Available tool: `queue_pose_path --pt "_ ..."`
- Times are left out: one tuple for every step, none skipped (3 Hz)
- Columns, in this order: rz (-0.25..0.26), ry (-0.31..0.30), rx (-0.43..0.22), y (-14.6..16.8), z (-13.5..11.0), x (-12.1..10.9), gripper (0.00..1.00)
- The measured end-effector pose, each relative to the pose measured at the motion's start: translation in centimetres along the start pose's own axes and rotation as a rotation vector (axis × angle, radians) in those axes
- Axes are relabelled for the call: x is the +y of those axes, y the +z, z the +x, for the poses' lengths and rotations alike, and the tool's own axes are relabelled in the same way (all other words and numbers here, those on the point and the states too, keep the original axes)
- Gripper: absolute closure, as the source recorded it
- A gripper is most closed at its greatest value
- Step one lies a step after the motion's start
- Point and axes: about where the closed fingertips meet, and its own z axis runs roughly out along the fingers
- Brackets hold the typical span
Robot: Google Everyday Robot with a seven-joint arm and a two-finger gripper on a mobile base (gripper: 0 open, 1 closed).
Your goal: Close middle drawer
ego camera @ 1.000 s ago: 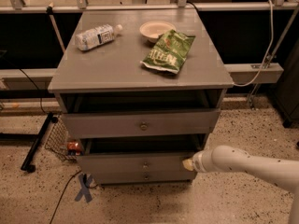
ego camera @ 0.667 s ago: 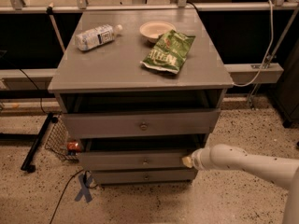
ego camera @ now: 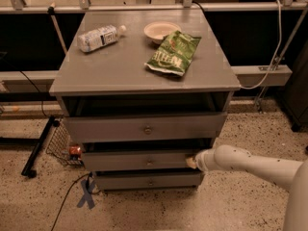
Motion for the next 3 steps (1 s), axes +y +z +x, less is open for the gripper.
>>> queue_pose_path --pt "0.005 -0.004 0.018 -0.2 0.3 -0.3 1.00" --pt "0.034 0.035 0.062 -1.5 2.2 -2.0 1.00" --pt "0.067 0.080 0.095 -2.8 3.9 -3.7 1.00"
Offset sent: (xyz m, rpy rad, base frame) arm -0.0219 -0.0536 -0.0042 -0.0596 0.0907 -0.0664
